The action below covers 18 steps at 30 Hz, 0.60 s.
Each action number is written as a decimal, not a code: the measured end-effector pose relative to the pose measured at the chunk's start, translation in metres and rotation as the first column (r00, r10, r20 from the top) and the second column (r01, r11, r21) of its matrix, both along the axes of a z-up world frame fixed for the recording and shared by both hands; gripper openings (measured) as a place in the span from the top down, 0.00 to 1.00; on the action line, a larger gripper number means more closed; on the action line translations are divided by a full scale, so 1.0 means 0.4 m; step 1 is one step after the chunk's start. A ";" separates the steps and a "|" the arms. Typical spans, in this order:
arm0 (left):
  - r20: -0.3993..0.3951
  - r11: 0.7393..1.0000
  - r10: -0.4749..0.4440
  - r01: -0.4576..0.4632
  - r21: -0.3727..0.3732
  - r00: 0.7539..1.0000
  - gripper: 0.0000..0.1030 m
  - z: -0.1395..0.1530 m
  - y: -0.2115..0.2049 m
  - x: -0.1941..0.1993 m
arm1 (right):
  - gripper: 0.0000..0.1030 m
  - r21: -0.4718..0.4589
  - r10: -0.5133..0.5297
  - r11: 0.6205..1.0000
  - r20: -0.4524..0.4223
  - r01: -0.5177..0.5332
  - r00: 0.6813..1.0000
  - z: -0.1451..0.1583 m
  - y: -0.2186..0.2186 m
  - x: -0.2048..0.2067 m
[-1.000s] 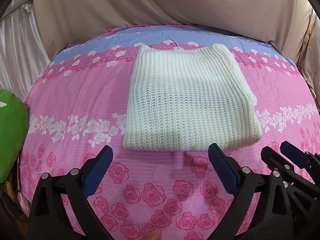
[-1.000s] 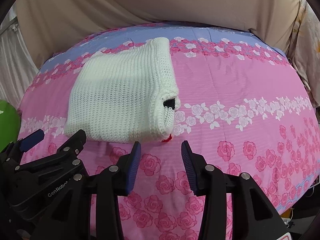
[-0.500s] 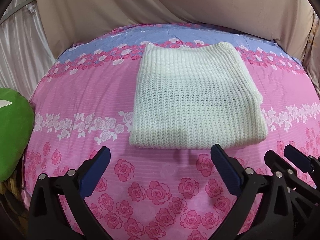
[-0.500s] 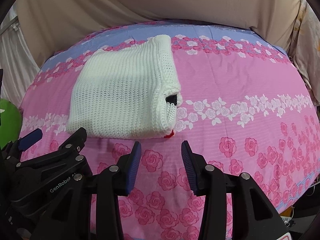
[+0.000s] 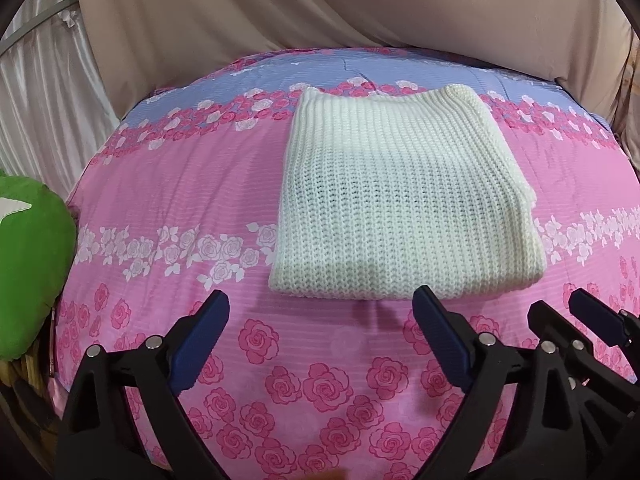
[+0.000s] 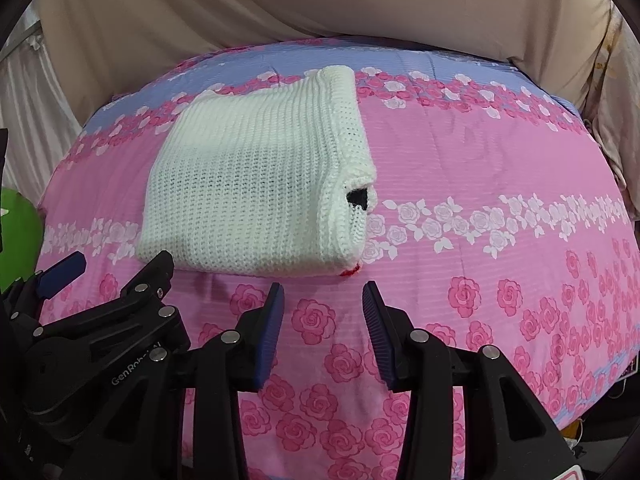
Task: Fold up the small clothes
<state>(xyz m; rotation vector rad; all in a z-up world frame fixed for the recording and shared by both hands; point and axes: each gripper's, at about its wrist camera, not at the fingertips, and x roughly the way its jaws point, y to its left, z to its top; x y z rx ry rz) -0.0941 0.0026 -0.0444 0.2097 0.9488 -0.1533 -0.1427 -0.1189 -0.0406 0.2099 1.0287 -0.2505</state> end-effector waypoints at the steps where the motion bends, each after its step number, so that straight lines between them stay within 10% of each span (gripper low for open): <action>1: -0.002 1.000 0.002 -0.002 0.001 1.000 0.12 0.000 0.001 0.001 | 0.59 0.000 0.000 1.000 0.000 0.000 1.000 0.000 0.001 0.002; 18: -0.017 1.000 0.009 -0.009 0.001 1.000 0.12 -0.006 0.006 0.015 | 0.59 -0.005 0.006 1.000 -0.003 -0.006 1.000 -0.005 0.008 0.014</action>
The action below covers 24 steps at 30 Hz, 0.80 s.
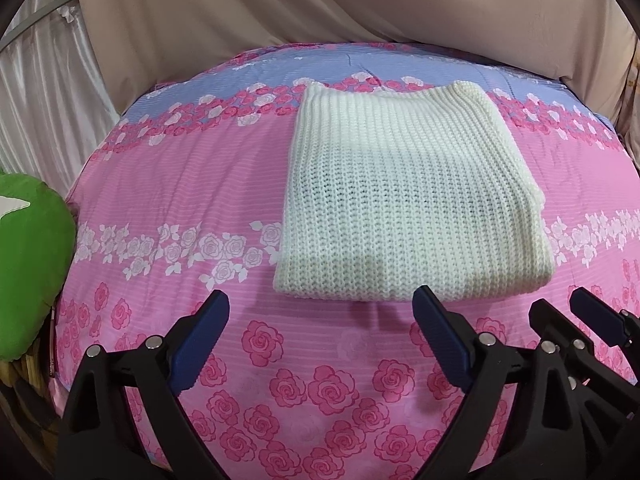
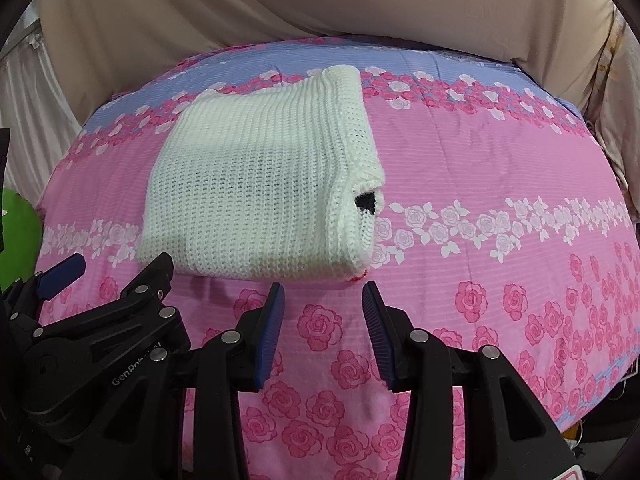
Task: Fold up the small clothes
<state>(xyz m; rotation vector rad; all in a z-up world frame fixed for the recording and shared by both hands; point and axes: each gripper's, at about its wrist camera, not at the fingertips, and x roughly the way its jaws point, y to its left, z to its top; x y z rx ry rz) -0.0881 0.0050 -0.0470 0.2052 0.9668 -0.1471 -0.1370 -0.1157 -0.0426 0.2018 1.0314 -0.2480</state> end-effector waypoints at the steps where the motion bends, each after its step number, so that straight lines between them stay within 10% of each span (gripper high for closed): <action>1: -0.002 1.000 -0.002 0.002 0.000 1.000 0.12 -0.001 0.000 0.001 | 0.59 0.000 0.000 1.000 -0.001 0.000 1.000 -0.001 0.000 0.001; 24: -0.012 1.000 -0.014 0.015 0.012 1.000 0.12 -0.012 -0.013 0.006 | 0.64 0.002 -0.006 1.000 -0.012 0.006 1.000 -0.008 -0.002 0.003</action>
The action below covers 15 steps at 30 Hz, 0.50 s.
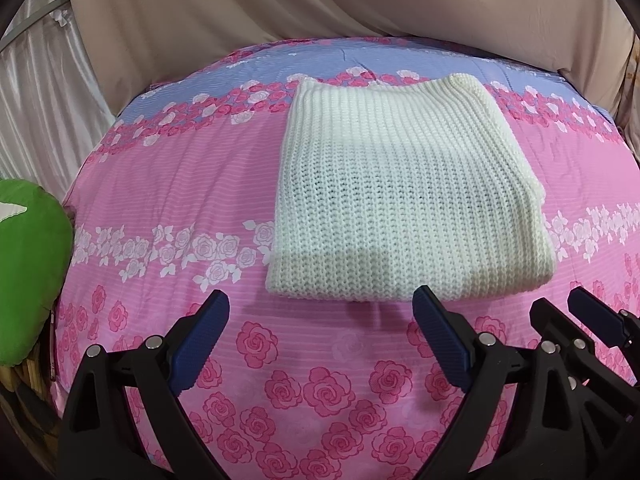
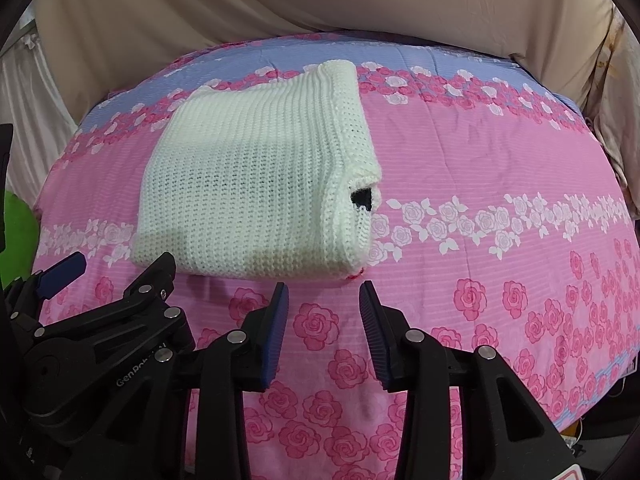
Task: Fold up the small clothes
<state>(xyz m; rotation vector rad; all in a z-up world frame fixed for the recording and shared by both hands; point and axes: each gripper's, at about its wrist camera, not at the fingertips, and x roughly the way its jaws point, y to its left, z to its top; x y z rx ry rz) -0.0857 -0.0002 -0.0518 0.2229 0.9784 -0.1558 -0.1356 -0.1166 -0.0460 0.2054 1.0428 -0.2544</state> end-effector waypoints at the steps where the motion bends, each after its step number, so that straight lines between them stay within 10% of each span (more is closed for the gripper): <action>1: 0.001 1.000 0.003 -0.003 0.001 1.000 0.12 -0.002 0.000 0.002 | 0.65 -0.002 0.002 1.000 -0.002 -0.002 1.000 -0.001 0.000 0.000; 15: -0.012 1.000 0.012 -0.011 0.008 1.000 0.09 -0.007 0.009 0.023 | 0.59 -0.004 -0.017 1.000 0.019 0.017 1.000 0.011 -0.007 0.004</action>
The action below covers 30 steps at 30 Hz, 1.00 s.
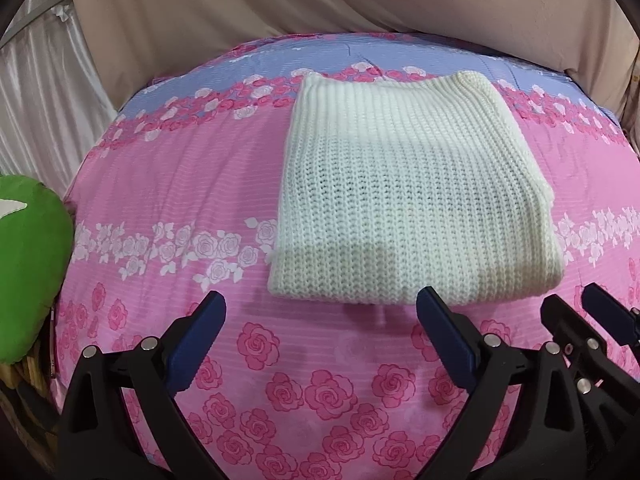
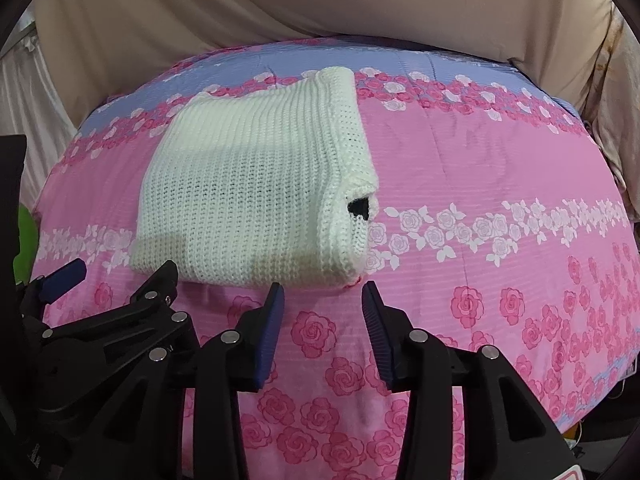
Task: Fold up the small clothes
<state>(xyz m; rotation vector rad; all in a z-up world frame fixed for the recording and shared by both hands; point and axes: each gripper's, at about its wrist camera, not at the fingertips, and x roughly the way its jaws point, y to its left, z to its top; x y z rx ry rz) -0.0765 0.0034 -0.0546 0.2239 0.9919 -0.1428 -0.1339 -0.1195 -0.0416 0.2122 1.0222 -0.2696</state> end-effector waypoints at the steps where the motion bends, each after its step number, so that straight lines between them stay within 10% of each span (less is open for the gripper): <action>1: 0.001 1.000 -0.006 0.006 -0.001 1.000 0.09 0.001 -0.003 0.000 | 0.58 -0.001 -0.010 1.000 0.005 0.010 1.000 0.002 -0.004 -0.002; 30: -0.038 1.000 -0.019 0.018 -0.025 0.999 0.08 -0.017 -0.020 0.038 | 0.57 0.001 -0.018 1.000 -0.022 0.019 1.000 -0.008 -0.016 0.028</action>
